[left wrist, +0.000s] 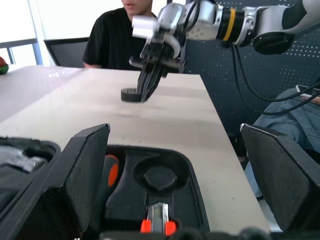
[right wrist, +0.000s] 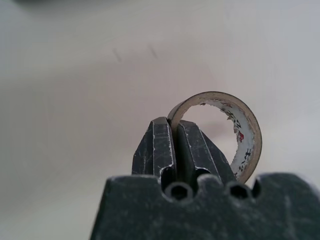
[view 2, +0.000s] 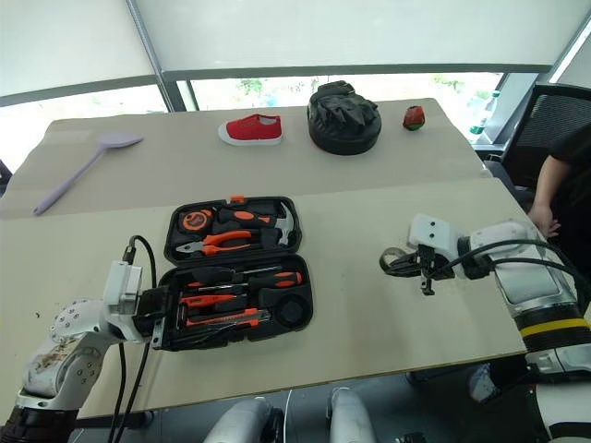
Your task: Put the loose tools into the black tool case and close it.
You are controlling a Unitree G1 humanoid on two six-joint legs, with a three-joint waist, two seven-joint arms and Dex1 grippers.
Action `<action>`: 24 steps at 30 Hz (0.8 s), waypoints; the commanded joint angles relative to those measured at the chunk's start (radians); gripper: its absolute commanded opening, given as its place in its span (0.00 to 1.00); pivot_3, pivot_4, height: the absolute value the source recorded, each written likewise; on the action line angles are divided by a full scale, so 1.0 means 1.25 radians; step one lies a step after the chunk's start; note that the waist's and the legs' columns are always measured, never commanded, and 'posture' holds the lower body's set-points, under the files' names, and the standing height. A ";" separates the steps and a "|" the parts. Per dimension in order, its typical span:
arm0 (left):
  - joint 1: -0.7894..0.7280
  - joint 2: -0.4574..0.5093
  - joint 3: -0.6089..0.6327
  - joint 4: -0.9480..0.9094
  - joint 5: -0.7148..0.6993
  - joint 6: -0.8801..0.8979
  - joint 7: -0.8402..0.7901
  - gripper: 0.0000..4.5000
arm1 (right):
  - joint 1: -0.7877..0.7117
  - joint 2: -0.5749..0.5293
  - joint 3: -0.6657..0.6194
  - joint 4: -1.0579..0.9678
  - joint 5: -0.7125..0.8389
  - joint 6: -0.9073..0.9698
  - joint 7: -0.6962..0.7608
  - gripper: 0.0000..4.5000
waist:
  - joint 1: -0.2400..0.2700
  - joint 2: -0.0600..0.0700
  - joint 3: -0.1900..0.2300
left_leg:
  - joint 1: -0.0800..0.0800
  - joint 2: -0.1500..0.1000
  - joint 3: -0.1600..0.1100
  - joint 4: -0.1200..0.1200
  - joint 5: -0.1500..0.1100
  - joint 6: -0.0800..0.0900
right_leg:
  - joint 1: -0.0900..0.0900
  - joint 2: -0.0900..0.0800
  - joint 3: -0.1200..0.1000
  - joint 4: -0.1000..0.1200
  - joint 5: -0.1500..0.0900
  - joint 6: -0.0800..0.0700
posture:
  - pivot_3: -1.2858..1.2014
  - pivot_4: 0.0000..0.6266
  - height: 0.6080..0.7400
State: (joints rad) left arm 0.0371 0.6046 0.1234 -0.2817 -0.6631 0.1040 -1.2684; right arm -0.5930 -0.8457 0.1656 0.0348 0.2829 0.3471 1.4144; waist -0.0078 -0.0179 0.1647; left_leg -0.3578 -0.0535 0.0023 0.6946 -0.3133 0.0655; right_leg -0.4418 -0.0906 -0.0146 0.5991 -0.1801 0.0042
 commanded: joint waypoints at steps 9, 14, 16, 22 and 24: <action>0.139 0.021 0.096 0.034 0.037 -0.117 -0.028 1.00 | -0.019 0.151 0.189 -0.243 0.063 0.137 -0.032 0.01 | 0.018 0.000 0.000 | -0.002 -0.002 -0.002 0.002 -0.002 0.002 | 0.000 -0.002 -0.004 -0.003 0.000 0.001 | 0.52 0.24 1.00; 0.171 0.021 0.111 0.021 0.040 -0.126 -0.018 1.00 | -0.030 0.167 0.245 -0.197 -0.016 0.104 -0.056 0.01 | 0.014 0.000 0.000 | -0.004 -0.003 -0.002 0.003 -0.002 0.002 | -0.001 -0.002 -0.004 -0.003 0.002 0.002 | 0.52 0.24 1.00; 0.178 0.019 0.113 0.006 0.036 -0.122 -0.008 1.00 | -0.027 0.148 0.250 -0.185 -0.036 0.092 -0.045 0.01 | 0.013 0.000 0.000 | -0.004 -0.003 -0.002 0.003 -0.001 0.001 | -0.002 -0.002 -0.005 -0.003 0.001 0.002 | 0.52 0.24 1.00; 0.198 0.026 0.110 -0.019 0.034 -0.110 0.012 1.00 | -0.036 0.126 0.290 -0.159 -0.098 0.085 -0.032 0.01 | 0.015 0.000 0.000 | -0.005 -0.003 -0.002 0.003 -0.001 0.000 | -0.003 -0.002 -0.006 -0.002 0.002 0.002 | 0.52 0.24 1.00; 0.199 0.029 0.109 -0.024 0.034 -0.104 0.019 1.00 | -0.036 0.114 0.309 -0.174 -0.094 0.103 -0.002 0.01 | 0.016 0.000 0.000 | -0.005 -0.003 -0.002 0.003 -0.001 0.000 | -0.002 -0.002 -0.006 -0.002 0.002 0.002 | 0.52 0.24 1.00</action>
State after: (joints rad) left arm 0.2815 0.6257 0.2435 -0.2734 -0.6090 -0.0352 -1.2553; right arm -0.6384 -0.6754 0.5319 -0.1580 0.1740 0.4474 1.3591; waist 0.0122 -0.0180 0.1647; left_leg -0.3638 -0.0572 0.0001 0.6989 -0.3140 0.0650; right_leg -0.4444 -0.0930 -0.0227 0.5962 -0.1779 0.0066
